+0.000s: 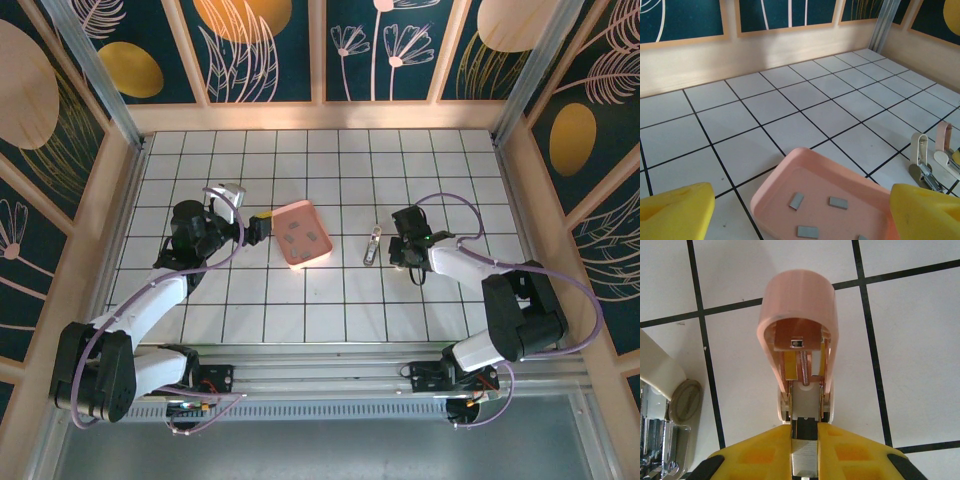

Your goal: Load the staples into the stapler

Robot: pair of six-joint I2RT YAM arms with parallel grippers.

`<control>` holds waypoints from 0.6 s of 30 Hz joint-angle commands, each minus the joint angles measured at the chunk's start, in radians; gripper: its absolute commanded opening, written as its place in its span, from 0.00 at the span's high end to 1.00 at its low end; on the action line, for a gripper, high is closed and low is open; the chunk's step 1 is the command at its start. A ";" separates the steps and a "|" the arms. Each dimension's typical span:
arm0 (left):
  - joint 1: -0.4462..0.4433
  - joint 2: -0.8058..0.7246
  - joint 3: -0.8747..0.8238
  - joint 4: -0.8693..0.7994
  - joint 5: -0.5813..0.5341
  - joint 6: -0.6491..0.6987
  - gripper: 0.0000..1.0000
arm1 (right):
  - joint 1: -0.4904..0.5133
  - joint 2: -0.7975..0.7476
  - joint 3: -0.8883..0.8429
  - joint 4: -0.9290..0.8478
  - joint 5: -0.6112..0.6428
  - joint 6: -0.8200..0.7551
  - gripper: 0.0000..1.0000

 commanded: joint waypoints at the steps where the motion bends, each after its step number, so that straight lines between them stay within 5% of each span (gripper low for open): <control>1: -0.007 0.006 0.025 0.002 0.007 0.016 0.10 | -0.003 0.018 -0.012 -0.022 0.023 0.022 0.81; 18: -0.007 0.006 0.026 0.002 0.005 0.017 0.10 | -0.003 -0.021 0.020 -0.040 0.023 0.019 0.73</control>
